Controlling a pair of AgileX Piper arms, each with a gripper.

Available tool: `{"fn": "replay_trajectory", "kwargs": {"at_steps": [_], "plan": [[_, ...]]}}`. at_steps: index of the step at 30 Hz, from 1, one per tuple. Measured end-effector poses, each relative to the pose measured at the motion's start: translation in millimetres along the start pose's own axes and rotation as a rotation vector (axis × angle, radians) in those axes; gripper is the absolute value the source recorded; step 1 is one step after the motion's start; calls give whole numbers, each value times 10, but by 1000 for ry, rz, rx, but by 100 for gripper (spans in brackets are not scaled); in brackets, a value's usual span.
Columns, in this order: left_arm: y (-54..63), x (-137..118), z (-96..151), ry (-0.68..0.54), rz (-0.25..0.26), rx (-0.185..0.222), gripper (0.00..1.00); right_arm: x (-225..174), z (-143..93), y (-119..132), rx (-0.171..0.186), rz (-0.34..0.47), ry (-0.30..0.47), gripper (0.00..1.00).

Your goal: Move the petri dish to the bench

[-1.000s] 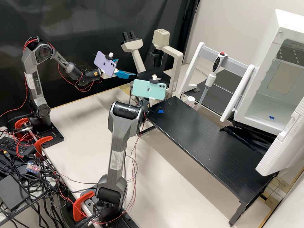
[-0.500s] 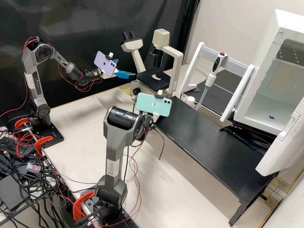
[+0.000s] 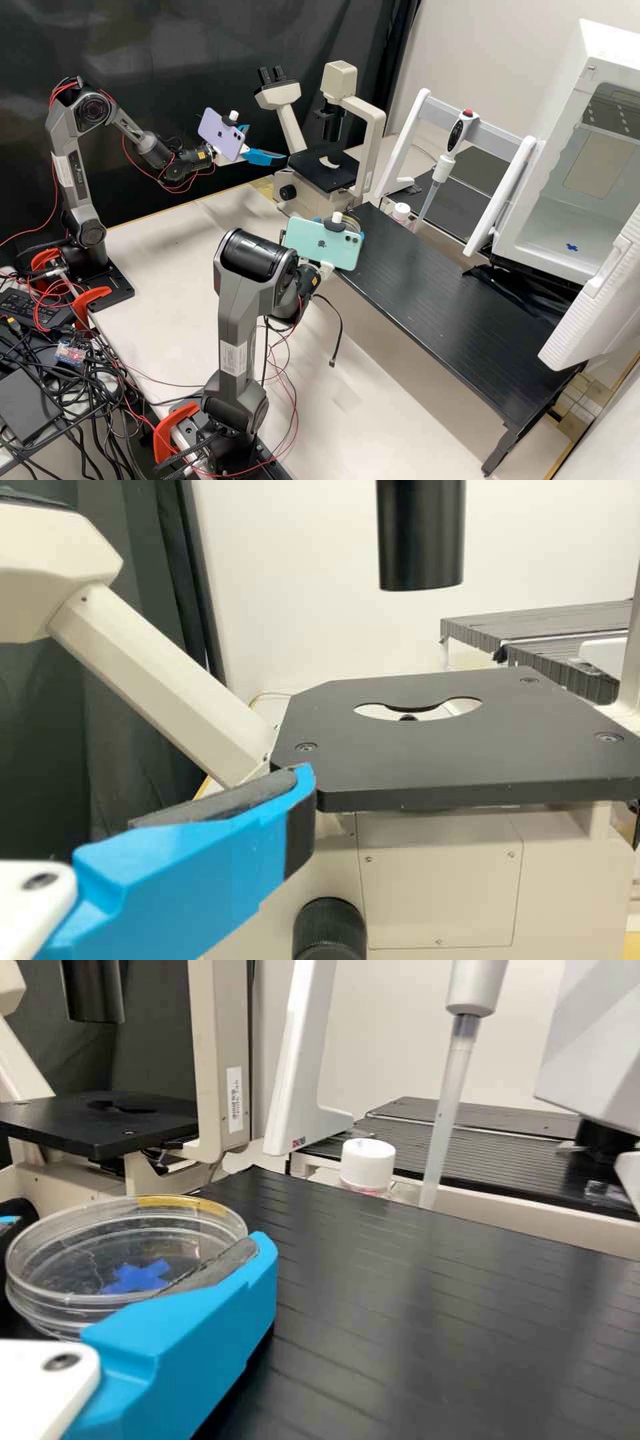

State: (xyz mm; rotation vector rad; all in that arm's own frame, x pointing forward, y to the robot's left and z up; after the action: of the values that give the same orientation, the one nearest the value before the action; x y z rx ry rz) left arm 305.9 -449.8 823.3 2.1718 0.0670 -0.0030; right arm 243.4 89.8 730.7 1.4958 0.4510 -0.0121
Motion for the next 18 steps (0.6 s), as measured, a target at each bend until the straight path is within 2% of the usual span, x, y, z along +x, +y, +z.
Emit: {"fn": "replay_trajectory", "kwargs": {"at_steps": [1,13,18], "plan": [[0,0,0,0,0,0,100,-18,7,-5,4,3,2,100],[0,0,0,0,0,0,100,-128,15,-20,1,10,17,100],[0,0,0,0,0,0,100,-246,-2,7,-11,25,22,100]]}}
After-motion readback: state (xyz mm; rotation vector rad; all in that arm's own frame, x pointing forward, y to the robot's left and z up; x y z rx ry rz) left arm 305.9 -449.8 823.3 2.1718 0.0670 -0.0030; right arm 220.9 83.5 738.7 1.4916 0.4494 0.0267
